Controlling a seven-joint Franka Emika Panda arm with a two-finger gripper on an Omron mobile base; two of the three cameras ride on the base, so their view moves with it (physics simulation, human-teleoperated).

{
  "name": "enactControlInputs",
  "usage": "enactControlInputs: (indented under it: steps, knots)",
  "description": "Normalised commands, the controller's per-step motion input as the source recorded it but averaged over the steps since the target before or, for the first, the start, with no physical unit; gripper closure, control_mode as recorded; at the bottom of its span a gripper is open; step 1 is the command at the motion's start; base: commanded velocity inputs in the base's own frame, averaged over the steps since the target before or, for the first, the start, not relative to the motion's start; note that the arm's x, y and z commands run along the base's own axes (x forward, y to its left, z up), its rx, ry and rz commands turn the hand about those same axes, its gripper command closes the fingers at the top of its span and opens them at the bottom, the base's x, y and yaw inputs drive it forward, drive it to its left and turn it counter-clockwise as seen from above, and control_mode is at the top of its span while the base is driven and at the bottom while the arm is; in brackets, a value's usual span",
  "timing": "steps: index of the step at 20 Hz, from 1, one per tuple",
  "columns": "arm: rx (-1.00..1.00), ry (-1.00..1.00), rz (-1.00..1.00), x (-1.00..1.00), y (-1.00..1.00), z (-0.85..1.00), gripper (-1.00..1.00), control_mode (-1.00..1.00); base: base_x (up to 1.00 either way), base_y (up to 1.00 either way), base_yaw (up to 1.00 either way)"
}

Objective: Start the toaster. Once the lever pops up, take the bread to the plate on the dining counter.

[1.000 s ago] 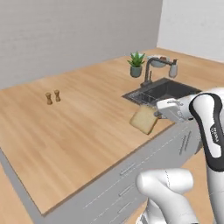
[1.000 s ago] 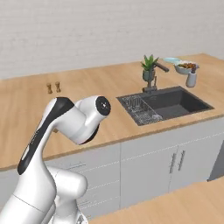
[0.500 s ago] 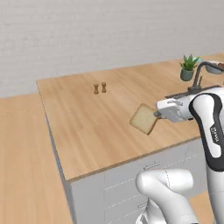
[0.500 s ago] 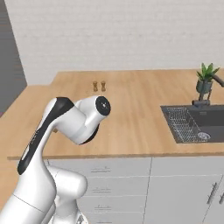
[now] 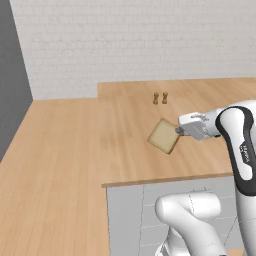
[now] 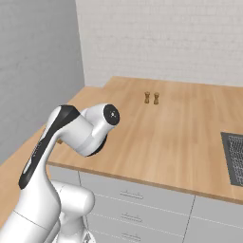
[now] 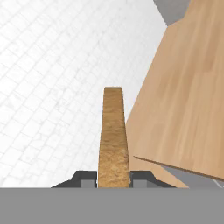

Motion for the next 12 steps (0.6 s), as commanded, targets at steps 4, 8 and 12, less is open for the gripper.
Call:
enactControlInputs:
  steps: [4, 8, 12]
  knots:
    - [0.0, 0.0, 0.0, 0.0, 0.0, 0.0, 1.0, 1.0, -0.1, 0.01, 0.47]
    - [0.0, 0.0, 0.0, 0.0, 0.0, 0.0, 1.0, 1.0, -0.11, -0.03, 0.38]
    - [0.0, 0.0, 0.0, 0.0, 0.0, 0.0, 1.0, 1.0, -0.17, -0.56, 0.23]
